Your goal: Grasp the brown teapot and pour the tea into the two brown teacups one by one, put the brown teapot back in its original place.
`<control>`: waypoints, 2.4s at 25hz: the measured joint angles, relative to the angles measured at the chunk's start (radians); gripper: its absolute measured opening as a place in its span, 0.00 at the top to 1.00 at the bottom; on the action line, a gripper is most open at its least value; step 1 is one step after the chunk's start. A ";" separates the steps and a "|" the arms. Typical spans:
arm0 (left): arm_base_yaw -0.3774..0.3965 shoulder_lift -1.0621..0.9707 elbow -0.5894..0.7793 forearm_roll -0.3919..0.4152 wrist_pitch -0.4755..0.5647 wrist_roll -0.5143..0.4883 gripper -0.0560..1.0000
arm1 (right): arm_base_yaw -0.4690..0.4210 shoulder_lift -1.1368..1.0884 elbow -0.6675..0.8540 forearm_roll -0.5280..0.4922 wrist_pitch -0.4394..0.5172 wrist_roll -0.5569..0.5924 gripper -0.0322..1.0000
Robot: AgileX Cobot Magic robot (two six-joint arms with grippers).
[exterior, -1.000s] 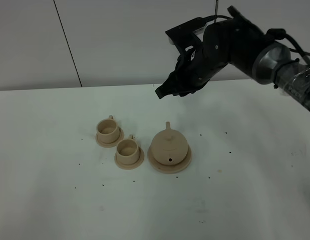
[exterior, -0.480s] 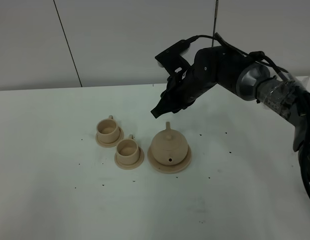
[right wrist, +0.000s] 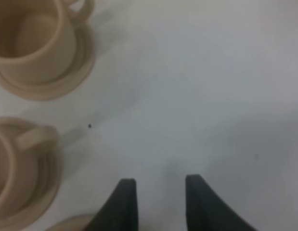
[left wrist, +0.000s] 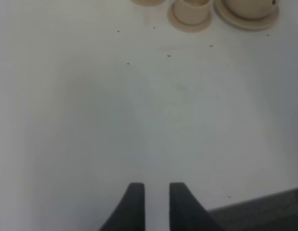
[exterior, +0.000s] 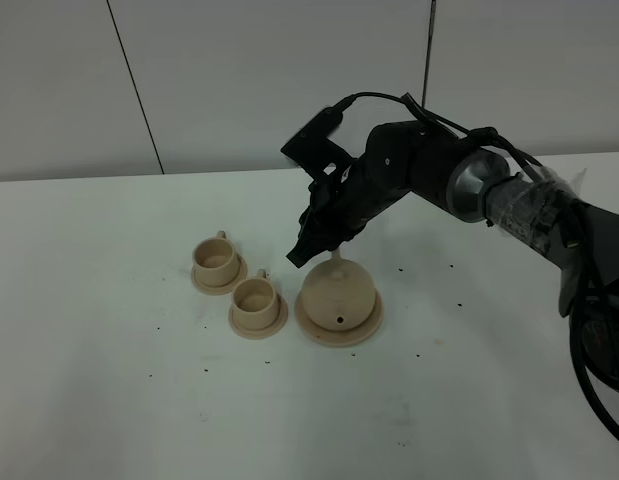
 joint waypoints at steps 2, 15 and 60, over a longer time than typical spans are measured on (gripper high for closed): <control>0.000 0.000 0.000 0.000 0.000 0.000 0.76 | 0.000 0.000 0.000 0.000 -0.005 -0.009 0.73; 0.000 0.000 0.000 0.000 0.000 0.000 0.75 | 0.000 0.000 0.000 -0.020 -0.002 -0.016 0.73; 0.000 0.000 0.000 0.000 0.000 0.000 0.73 | 0.000 0.021 -0.002 -0.129 0.055 -0.016 0.98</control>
